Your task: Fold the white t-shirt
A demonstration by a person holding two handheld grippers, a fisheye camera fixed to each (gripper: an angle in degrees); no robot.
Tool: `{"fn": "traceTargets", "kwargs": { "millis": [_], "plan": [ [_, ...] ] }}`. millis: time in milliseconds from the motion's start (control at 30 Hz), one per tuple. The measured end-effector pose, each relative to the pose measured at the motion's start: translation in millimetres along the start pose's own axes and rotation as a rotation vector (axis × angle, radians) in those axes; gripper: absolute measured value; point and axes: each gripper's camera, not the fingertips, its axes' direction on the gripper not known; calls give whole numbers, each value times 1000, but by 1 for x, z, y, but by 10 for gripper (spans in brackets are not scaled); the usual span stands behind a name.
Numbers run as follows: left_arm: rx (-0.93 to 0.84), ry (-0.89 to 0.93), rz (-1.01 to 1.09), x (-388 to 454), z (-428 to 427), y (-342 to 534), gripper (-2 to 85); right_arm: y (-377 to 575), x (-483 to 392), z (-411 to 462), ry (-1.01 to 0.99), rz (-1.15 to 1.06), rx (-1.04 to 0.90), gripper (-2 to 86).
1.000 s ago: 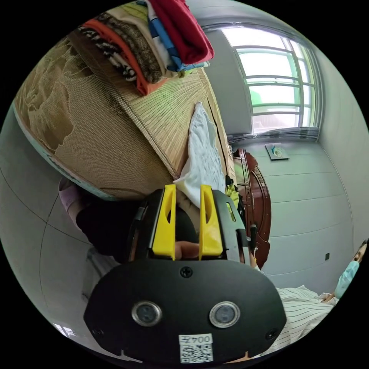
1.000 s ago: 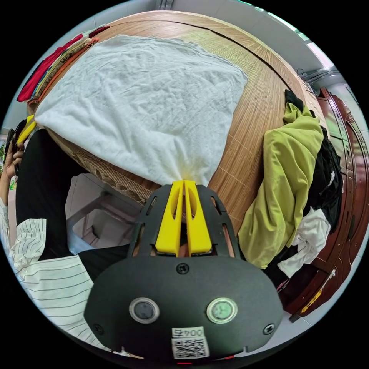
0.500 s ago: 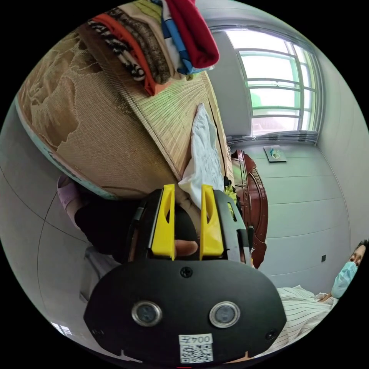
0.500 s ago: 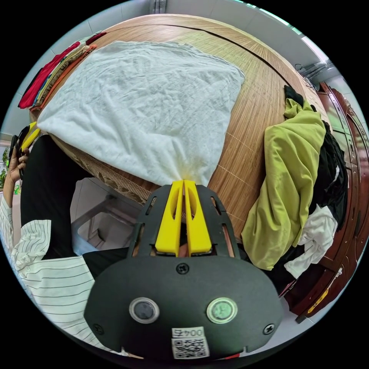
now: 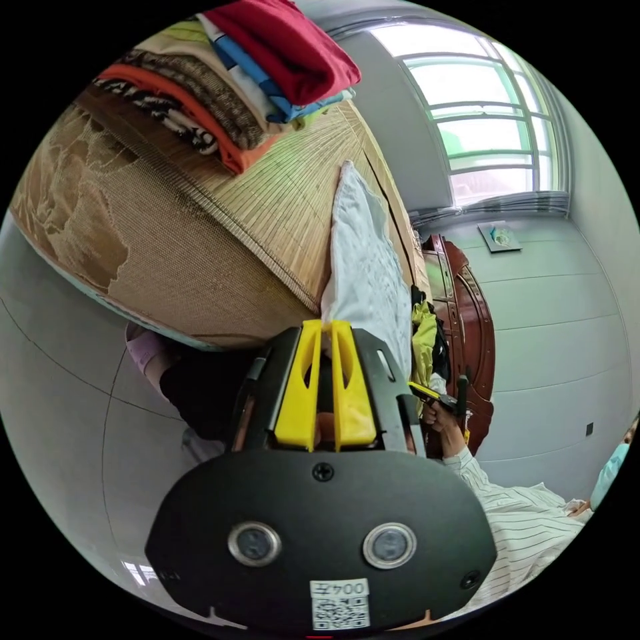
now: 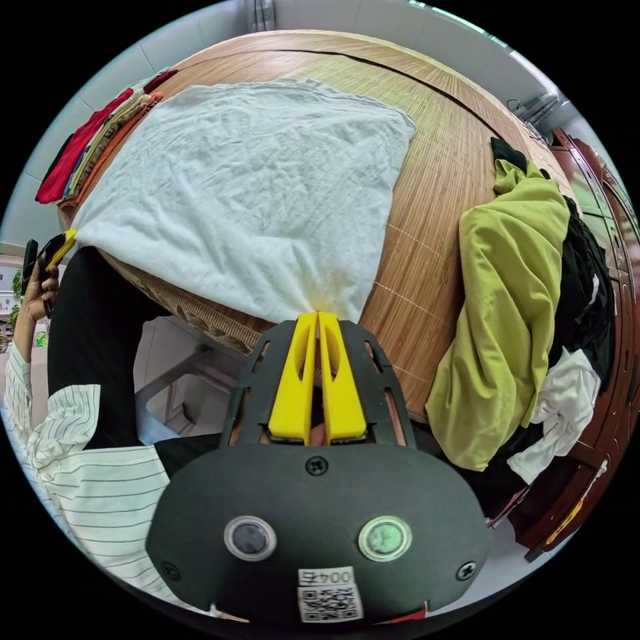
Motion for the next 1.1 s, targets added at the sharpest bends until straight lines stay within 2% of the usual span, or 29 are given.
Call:
{"fn": "traceTargets", "kwargs": {
  "millis": [200, 300, 367, 433, 500, 567, 633, 733, 867, 1100],
  "plan": [
    [48, -70, 7, 31, -27, 9, 9, 8, 5, 1, -5, -6, 6, -7],
    [153, -139, 134, 82, -54, 22, 8, 13, 5, 2, 6, -11, 20, -8],
    [222, -276, 390, 169, -45, 36, 8, 17, 5, 2, 10, -10, 32, -8],
    [211, -323, 582, 238, -9, 42, 8, 20, 6, 3, 13, -11, 39, -7],
    [158, -419, 760, 300, 45, 45, 8, 24, 7, 3, 12, -13, 36, -6],
    [91, -630, 984, 358, 127, 59, 7, 27, 9, 3, 8, -13, 37, -5],
    [-3, -769, 1093, 373, 184, 70, 7, 31, 11, 3, 2, -11, 48, -4],
    [-164, -845, 1150, 373, 243, 86, 5, 41, 15, 4, -17, -2, 78, -4],
    [-167, -878, 1178, 397, 264, 94, 3, 54, 20, 5, -34, -6, 113, -4],
    [-225, -775, 1098, 416, 273, 66, 2, 69, 11, 7, 63, -95, 113, -5]
  ]
}}
